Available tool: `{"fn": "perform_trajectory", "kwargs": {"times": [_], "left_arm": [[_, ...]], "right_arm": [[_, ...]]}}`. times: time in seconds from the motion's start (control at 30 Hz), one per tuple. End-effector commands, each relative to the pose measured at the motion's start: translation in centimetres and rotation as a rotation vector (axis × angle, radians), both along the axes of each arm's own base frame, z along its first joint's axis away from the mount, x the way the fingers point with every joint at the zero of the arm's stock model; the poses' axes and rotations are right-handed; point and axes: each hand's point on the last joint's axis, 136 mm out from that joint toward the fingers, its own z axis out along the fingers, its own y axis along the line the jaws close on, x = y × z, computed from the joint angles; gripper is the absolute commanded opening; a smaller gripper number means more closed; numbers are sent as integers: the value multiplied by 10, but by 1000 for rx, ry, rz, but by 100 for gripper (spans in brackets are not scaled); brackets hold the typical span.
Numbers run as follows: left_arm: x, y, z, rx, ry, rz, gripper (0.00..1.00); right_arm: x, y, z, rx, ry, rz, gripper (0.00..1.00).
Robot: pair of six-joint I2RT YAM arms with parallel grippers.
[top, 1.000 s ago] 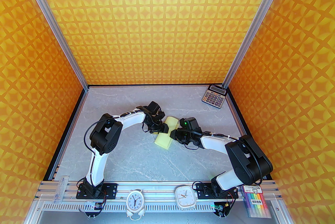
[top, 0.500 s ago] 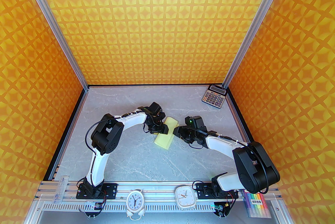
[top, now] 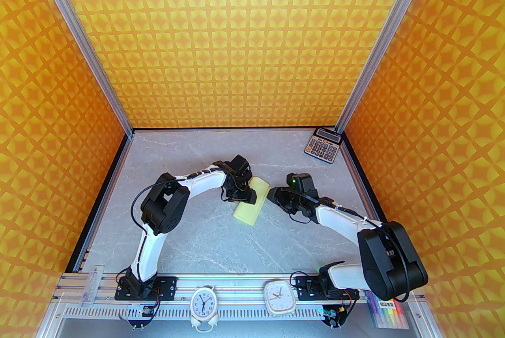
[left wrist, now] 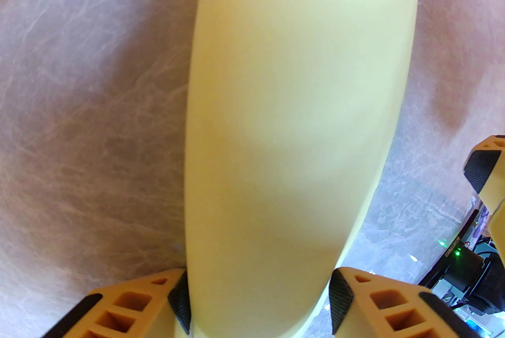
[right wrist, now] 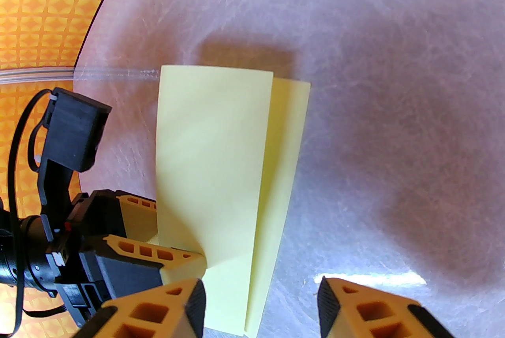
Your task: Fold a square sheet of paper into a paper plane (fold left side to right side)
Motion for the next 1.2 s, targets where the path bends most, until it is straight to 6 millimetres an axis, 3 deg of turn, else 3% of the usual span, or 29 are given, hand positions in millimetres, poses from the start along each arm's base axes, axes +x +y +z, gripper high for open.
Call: {"fn": "perform_trajectory", "kwargs": {"times": [0.0,1.17], "left_arm": [[-19,-9,-23,36,51,-42,62],[-41,-13,-51,170,112,-102,64]], "right_arm": [[-3,-8,-1,-17,10,-30,52],[-5,-12,5,-2,-5,-43,52]]}}
